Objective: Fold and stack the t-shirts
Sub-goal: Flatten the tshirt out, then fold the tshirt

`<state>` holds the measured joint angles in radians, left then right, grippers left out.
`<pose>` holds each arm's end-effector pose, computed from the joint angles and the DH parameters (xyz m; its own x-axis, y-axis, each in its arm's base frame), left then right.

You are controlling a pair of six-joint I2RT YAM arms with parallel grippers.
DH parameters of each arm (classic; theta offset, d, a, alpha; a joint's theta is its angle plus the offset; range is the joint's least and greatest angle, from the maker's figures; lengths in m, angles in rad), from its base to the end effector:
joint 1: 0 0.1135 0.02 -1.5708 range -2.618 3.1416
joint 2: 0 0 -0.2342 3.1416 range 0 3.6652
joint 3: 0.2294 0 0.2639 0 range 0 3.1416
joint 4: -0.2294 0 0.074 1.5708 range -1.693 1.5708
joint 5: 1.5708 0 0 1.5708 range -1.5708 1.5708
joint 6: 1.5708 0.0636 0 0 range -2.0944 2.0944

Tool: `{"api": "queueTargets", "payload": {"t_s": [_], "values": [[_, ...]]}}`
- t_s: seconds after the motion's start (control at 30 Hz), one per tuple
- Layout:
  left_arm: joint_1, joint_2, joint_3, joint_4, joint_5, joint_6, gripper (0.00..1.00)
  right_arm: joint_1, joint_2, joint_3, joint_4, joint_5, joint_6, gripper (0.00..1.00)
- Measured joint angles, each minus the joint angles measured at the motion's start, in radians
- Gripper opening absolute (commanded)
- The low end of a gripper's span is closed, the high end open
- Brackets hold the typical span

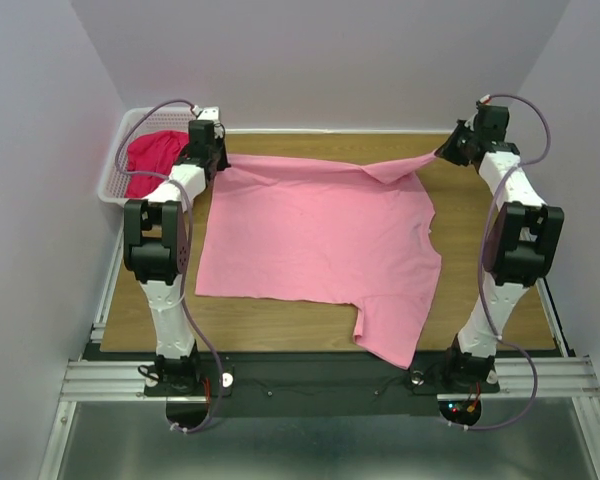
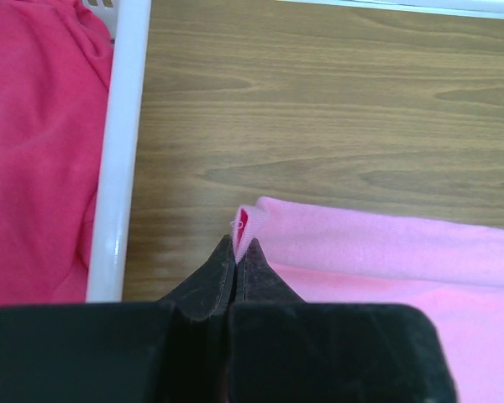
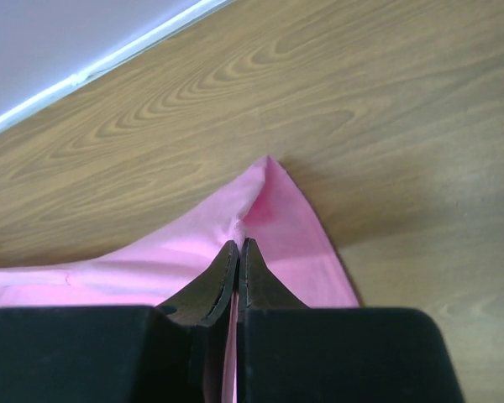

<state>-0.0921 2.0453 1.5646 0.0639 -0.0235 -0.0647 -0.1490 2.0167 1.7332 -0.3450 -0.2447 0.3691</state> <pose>0.5064 -0.0453 0.2005 -0.4068 -0.0273 -0.9131 0.0444 0.9978 -0.0496 0.4911 -0.0581 0.2307 -0.5602 0.4381 -0.7030 0.1634 0.8905 0.4247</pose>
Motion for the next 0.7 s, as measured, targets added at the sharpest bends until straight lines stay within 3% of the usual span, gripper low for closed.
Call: {"api": "queueTargets", "payload": {"t_s": [0.43,0.7], "values": [[0.036,0.000,-0.002,0.008,0.106,0.033,0.00,0.000,-0.198,-0.198,-0.063,0.028,0.121,0.01],[0.037,-0.067,-0.097,0.016,0.130,0.001,0.00,0.000,-0.274,-0.325,-0.135,0.057,0.154,0.01]]}}
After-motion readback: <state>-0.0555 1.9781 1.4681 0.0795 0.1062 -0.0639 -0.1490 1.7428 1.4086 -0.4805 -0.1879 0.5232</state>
